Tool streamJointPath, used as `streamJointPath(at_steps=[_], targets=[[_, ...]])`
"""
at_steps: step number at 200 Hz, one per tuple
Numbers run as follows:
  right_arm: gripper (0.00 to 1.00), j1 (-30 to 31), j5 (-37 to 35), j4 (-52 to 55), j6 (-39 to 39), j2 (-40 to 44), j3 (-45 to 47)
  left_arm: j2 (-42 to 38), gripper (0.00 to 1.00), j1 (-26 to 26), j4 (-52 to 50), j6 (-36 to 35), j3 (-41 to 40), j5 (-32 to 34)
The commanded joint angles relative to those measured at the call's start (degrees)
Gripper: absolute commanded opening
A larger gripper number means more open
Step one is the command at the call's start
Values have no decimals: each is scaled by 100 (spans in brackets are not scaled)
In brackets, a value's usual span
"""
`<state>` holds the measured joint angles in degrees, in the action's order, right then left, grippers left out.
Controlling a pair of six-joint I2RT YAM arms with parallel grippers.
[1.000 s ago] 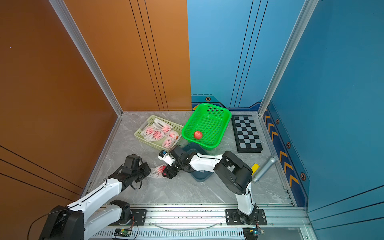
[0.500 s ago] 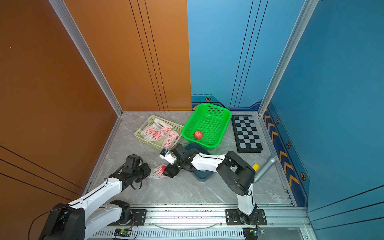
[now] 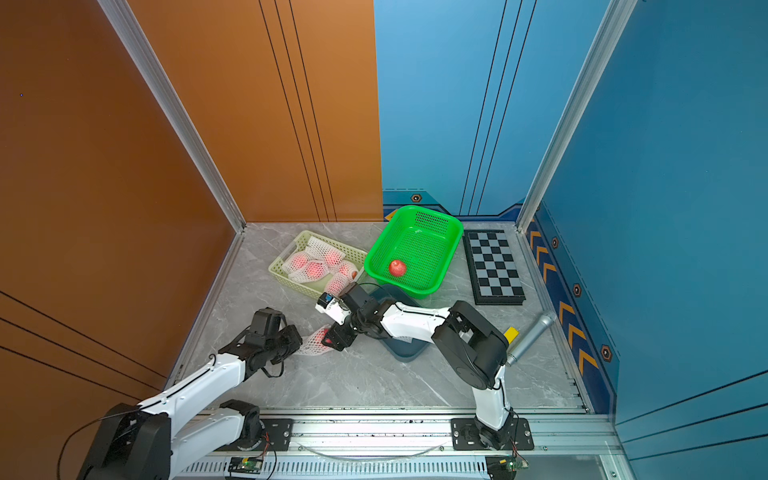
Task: Remove foam nets from apples
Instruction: Remove the foam net from the apple.
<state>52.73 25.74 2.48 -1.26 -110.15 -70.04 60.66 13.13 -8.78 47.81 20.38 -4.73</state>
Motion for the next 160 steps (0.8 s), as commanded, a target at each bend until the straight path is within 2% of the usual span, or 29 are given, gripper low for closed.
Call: streamJointPath(at_steps=[1, 52, 89, 114, 138, 160], targets=[[72, 50, 85, 60, 69, -221, -168, 25, 2, -55, -133, -114, 151, -10], [65, 48, 69, -19, -32, -382, -218, -10, 2, -64, -133, -109, 81, -21], [47, 48, 83, -90, -68, -345, -173, -62, 2, -91, -133, -106, 41, -20], [41, 61, -102, -53, -26, -108, -39, -98, 2, -129, -150, -114, 47, -34], [39, 213, -761, 249, 164, 126, 28, -149, 2, -171, -149, -156, 104, -37], [39, 552, -1910, 584, 392, 187, -29, -195, 2, -219, -375, -192, 163, -45]])
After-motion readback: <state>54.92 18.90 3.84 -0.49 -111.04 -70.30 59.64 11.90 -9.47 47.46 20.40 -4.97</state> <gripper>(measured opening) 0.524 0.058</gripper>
